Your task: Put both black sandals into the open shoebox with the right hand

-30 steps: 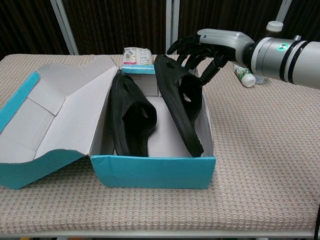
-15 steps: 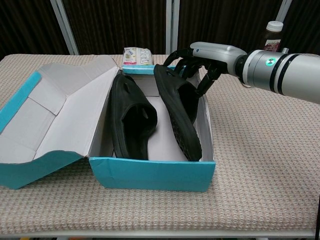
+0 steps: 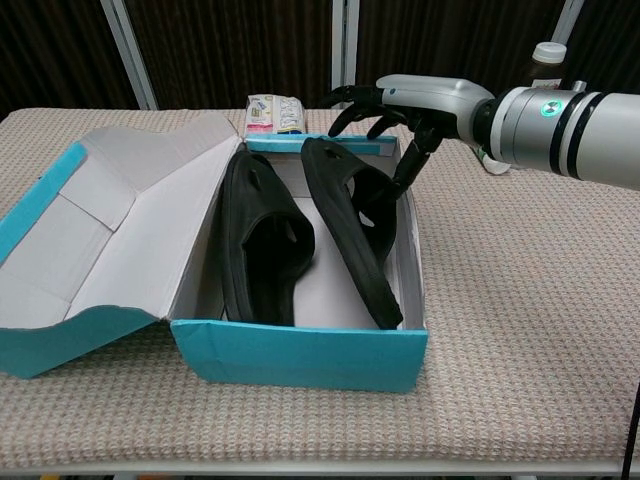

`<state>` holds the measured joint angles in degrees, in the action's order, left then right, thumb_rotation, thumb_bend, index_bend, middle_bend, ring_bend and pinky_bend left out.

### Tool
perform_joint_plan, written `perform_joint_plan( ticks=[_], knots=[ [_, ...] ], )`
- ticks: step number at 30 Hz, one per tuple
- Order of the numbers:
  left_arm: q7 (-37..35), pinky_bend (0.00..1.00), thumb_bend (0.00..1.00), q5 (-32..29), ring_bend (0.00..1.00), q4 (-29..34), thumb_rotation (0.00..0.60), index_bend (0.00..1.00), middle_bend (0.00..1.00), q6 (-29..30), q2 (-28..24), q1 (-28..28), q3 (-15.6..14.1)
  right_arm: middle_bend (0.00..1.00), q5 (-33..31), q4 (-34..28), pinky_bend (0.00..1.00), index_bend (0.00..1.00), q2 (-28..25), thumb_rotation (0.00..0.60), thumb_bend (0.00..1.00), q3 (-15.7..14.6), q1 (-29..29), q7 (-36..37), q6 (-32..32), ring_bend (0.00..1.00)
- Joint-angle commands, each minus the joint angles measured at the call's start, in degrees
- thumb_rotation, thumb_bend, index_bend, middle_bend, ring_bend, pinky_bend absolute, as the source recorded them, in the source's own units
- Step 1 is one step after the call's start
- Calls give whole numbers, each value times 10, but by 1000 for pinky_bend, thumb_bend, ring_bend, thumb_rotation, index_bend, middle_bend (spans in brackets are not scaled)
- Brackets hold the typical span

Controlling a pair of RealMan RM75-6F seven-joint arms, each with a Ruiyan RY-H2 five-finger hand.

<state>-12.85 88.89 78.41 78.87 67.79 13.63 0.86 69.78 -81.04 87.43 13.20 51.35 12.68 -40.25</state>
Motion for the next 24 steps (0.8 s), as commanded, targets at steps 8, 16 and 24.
perform_joint_plan(
  ticks=[8,16,24],
  knots=[
    [5,203,190,2,142,7,600,216,210,1,-2,1,1,121,17,-61,110,0,-42,600,0,17,-10,3,-33,0],
    [8,203,191,5,142,11,600,216,210,3,-2,2,1,127,23,-112,109,0,-55,600,0,24,-13,-10,-58,0],
    [7,203,191,2,142,12,600,216,210,4,-4,0,1,126,10,-85,109,0,-25,600,0,9,-7,-31,-53,0]
  ],
)
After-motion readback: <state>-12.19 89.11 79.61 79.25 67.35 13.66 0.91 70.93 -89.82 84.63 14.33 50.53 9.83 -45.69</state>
